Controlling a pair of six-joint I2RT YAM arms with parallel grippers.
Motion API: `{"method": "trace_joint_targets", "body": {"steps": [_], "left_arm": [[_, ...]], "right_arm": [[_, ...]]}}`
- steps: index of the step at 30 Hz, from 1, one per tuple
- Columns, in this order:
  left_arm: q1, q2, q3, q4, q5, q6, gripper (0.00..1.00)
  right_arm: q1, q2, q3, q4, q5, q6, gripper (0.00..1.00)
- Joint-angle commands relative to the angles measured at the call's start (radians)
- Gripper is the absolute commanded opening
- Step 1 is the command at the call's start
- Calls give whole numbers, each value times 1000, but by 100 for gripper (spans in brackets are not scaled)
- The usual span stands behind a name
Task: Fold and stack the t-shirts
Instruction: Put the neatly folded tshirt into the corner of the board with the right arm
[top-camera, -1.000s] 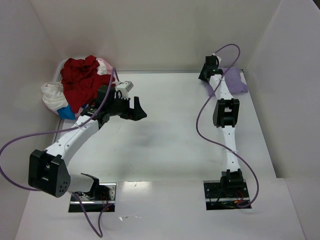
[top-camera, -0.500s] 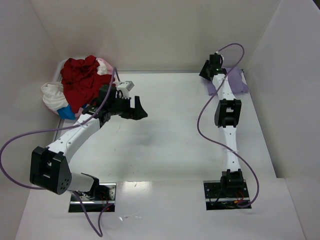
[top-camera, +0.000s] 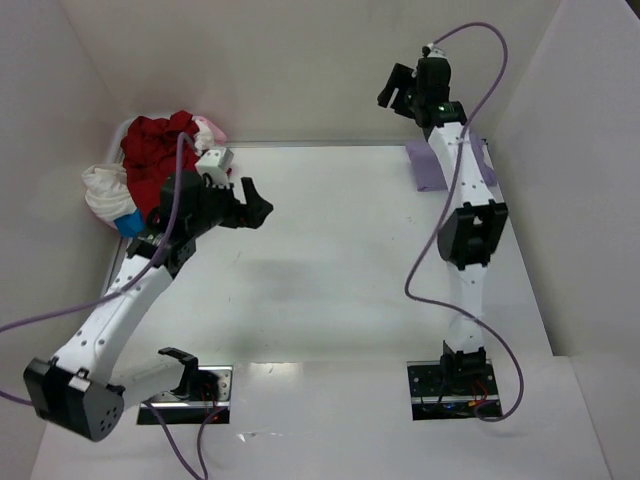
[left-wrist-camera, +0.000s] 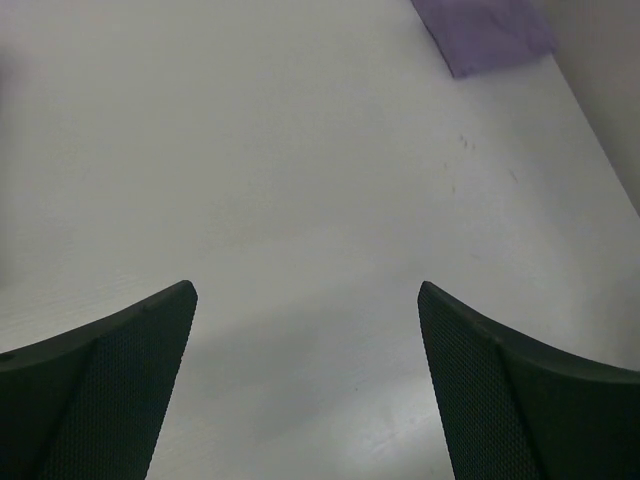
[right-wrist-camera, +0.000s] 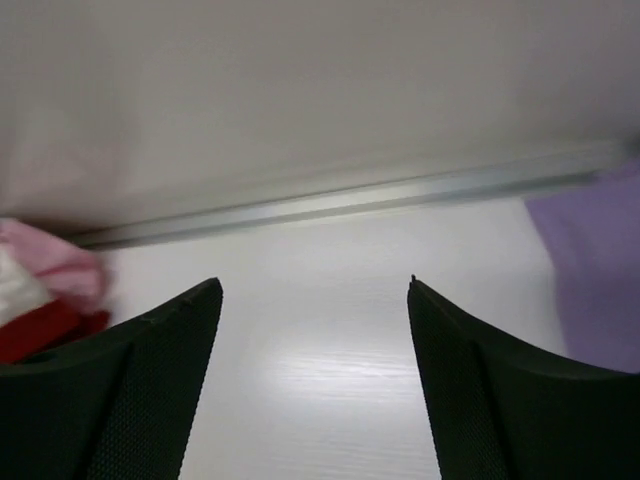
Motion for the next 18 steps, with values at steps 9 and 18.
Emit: {"method": "trace_joint_targets", "body": {"steps": [9,18], "left_arm": [[45,-53,176,-210,-556,-12,99],[273,330,407,-197,-487,106,99]], "right_arm": [[132,-804,-973,434,-95,68,96],[132,-1013,-1276,481,-129,129,99]]}}
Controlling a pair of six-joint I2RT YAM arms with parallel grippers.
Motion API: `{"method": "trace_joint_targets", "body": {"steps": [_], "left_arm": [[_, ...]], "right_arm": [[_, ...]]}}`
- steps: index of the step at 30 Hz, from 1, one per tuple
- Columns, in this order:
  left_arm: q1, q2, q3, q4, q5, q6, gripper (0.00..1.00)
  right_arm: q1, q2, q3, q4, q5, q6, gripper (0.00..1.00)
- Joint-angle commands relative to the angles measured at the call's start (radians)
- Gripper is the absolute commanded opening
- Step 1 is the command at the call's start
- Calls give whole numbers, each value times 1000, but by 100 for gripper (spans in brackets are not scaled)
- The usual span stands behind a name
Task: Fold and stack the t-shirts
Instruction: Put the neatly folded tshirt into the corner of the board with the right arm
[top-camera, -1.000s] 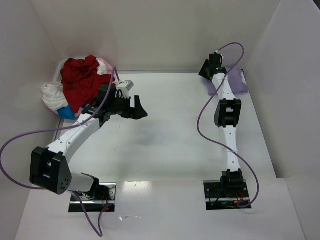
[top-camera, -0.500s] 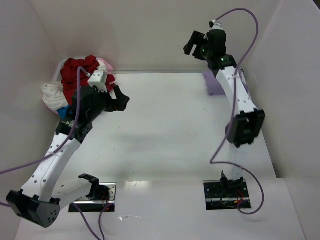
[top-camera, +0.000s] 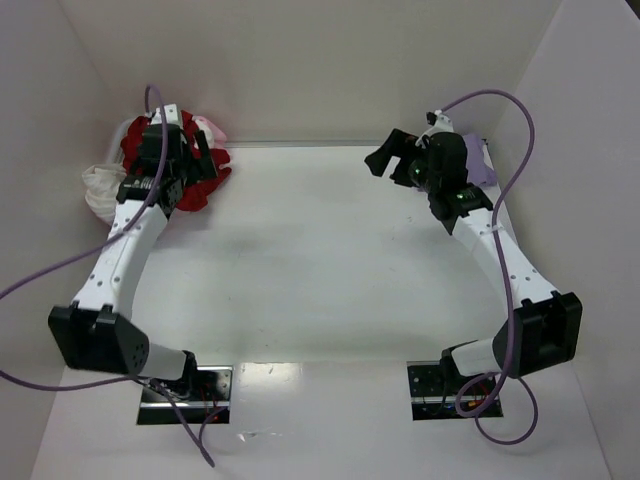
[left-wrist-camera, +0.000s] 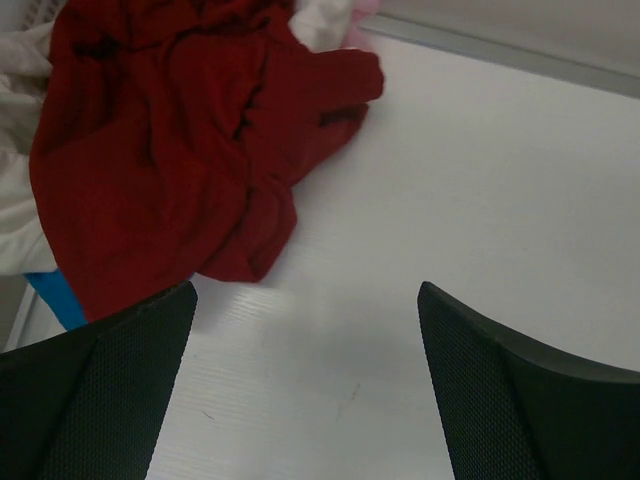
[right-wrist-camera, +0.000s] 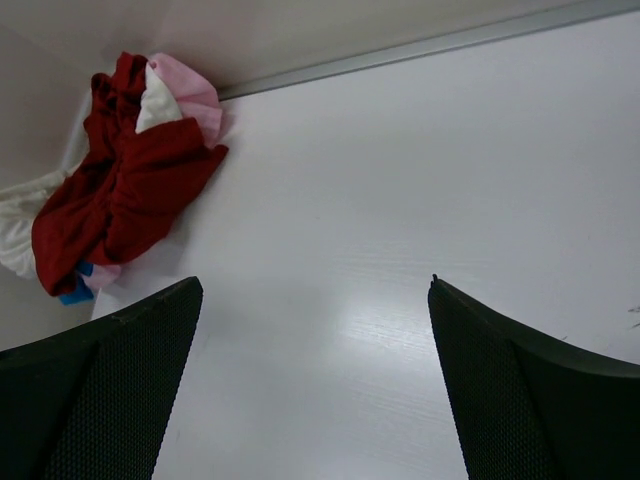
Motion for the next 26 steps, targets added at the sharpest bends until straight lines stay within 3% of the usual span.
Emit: {"method": "trace_joint_targets", "body": {"steps": [1,4,12,17,20,26], "left_arm": [[71,107,68,16,22,79,99],[81,194,102,41,8,153,99],[186,351,171,50,-3,141,99],[197,294,159,59,160,162,99],[197,250,128,70,287,153,99],[197,188,81,70,275,167,99]], "right_arm": [[0,-51,-45,77,-38,29,99],[0,-60,-73,54,-38,20,99],[0,-40,-97,17,-25,12,99],[0,4,-12,-121,32,35,99],[0,-12,19,-178,173,26,99],[-75,-89,-24,-178,183,29,99]]}}
